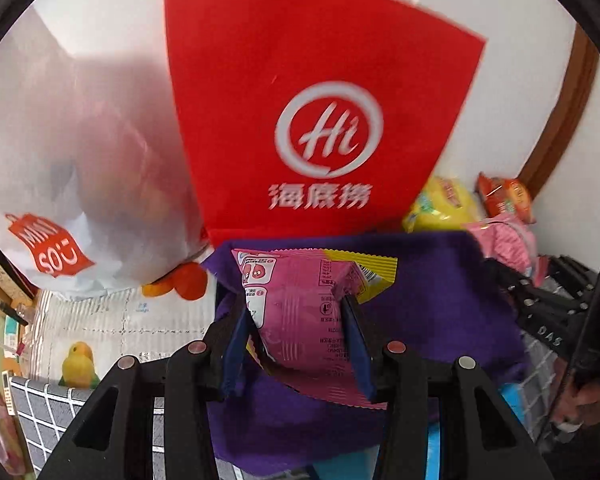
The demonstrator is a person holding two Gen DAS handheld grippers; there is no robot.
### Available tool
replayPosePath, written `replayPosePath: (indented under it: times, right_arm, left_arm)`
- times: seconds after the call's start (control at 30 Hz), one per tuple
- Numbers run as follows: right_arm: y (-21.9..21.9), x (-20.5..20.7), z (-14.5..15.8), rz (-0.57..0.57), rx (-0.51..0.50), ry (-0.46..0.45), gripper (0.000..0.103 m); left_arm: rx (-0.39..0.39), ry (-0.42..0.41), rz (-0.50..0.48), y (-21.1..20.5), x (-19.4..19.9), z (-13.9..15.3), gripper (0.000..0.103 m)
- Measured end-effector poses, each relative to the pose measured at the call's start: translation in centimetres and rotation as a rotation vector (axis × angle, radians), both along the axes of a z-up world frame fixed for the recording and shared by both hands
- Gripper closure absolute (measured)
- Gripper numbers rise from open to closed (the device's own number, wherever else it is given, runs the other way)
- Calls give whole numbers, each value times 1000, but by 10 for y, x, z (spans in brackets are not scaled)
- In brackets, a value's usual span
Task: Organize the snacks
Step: 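Carry both packets onto the purple towel and open both grippers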
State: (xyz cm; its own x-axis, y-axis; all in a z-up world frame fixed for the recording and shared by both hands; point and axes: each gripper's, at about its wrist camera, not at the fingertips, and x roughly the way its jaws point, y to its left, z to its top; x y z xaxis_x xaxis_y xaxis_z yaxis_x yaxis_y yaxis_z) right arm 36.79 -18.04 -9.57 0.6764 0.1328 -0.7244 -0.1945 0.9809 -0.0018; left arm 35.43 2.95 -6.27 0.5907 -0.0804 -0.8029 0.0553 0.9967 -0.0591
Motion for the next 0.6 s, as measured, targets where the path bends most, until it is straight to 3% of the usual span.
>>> replayPosePath:
  times: [0.2,0.6]
  right_arm:
    - [1,7,-20,4,-23,35,54]
    - [8,13,-38,32,-56,80,53]
  left_arm:
    - [-2,53,23,10,13,-27,60]
    - [-16,97,24,13,19,-40,60]
